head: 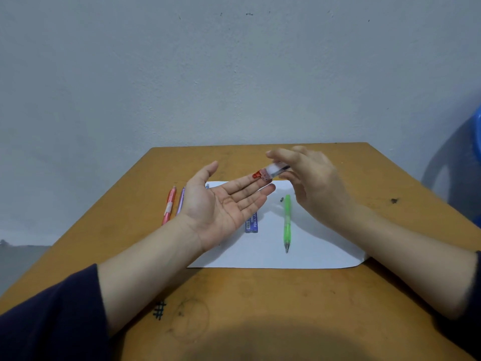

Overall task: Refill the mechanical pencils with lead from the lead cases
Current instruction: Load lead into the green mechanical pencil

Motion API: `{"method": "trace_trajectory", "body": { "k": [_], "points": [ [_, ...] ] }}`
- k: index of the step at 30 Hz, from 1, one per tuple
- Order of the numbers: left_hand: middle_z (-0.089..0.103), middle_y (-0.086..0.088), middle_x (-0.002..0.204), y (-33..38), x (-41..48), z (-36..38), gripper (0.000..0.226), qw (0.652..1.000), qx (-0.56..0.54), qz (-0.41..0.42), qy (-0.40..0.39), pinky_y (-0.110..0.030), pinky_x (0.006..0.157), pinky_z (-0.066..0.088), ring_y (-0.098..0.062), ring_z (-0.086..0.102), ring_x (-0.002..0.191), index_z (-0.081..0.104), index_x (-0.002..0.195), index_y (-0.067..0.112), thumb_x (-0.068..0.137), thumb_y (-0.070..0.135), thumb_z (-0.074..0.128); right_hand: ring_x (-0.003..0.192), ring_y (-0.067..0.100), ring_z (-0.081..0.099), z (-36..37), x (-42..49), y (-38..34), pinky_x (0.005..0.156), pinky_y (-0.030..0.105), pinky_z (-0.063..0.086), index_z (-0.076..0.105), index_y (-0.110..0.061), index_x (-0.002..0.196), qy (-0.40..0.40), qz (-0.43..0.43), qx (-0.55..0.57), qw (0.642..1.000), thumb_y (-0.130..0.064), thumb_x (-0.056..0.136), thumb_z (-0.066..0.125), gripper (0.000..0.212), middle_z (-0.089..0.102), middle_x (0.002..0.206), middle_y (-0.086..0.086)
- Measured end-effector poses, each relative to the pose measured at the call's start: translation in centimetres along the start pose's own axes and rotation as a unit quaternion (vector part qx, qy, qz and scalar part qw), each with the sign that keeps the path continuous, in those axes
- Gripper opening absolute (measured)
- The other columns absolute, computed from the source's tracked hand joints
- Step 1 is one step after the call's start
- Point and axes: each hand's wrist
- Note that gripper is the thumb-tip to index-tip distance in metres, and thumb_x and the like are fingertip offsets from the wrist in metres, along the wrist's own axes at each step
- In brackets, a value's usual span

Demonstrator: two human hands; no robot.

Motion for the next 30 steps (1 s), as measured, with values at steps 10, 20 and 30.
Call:
{"method": "trace_trajectory", "body": {
  "k": [10, 20, 30],
  "points": [
    [0.061, -0.029, 0.121, 0.07, 0.06, -0.21, 0.072, 1.000, 0.002, -0.017, 0.004, -0.038, 0.102, 0.043, -0.039, 0.059, 0.115, 0.053, 0.122, -0.015, 0.093, 0.049, 0.036, 0.098, 0.027, 0.062, 0.17, -0.04, 0.63, 0.077, 0.037, 0.046, 0.065, -0.014, 0.089, 0.013, -0.070, -0.107, 0.992, 0.015, 0.078, 0.060, 0.031, 0.068, 0.098, 0.002],
    [0.061, -0.028, 0.120, 0.07, -0.02, -0.24, 0.071, 1.000, -0.001, -0.017, 0.003, -0.038, 0.104, 0.042, -0.039, 0.060, 0.114, 0.054, 0.121, -0.014, 0.094, 0.048, 0.035, 0.097, 0.017, 0.059, -0.05, 0.13, 0.27, 0.077, 0.039, 0.049, 0.054, -0.012, 0.118, 0.048, -0.058, -0.047, 0.996, 0.004, 0.088, 0.059, 0.034, 0.064, 0.106, -0.001],
    [0.061, -0.029, 0.119, 0.10, -0.03, -0.23, 0.071, 1.000, -0.005, -0.026, 0.009, -0.038, 0.104, 0.042, -0.040, 0.059, 0.114, 0.055, 0.120, -0.015, 0.094, 0.048, 0.037, 0.099, 0.026, 0.063, -0.06, 0.09, 0.60, 0.079, 0.044, 0.048, 0.067, -0.009, 0.097, 0.011, -0.086, -0.106, 0.991, 0.013, 0.082, 0.060, 0.028, 0.069, 0.101, 0.004]
  ]
}}
Point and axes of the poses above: each hand's wrist, its own x-axis towards the middle knuckle, its own z-axis out of the palm, y = z × x
